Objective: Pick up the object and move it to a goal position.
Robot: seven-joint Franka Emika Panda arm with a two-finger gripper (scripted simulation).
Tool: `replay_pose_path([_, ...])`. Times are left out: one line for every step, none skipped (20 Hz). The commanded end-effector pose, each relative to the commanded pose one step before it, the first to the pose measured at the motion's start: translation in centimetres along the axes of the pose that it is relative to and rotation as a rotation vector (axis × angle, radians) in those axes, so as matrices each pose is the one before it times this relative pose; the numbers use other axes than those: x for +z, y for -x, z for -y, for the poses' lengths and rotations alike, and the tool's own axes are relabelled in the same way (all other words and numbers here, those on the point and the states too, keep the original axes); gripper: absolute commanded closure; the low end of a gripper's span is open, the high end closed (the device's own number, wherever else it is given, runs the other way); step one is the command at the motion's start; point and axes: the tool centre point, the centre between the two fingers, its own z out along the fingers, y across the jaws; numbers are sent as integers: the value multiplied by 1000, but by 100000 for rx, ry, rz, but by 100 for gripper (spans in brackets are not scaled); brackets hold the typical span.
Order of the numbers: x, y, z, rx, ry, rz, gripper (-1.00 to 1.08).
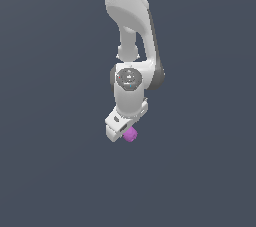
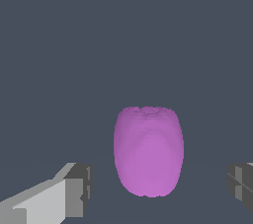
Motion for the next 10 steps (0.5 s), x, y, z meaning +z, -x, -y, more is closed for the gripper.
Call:
replay_pose_path([149,-4,2,-26,8,-9,-92])
replay_pose_path([210,11,-7,0,0,0,-92])
replay_pose_path([288,-16,24,-69,3,-6,-92])
replay_pose_path([375,21,-10,0,0,0,-92])
replay_pose_path([452,-4,21,-69,2,-6,-92])
replay_pose_path([531,2,21,-69,2,-6,-92])
replay_pose_path([607,8,20,-69,1,-6,-92])
replay_pose_path([611,41,-12,0,0,0,-92])
replay_pose_path([518,-12,34,-97,2,-10,-92])
replay_pose_path([435,24,-13,0,0,0,-92])
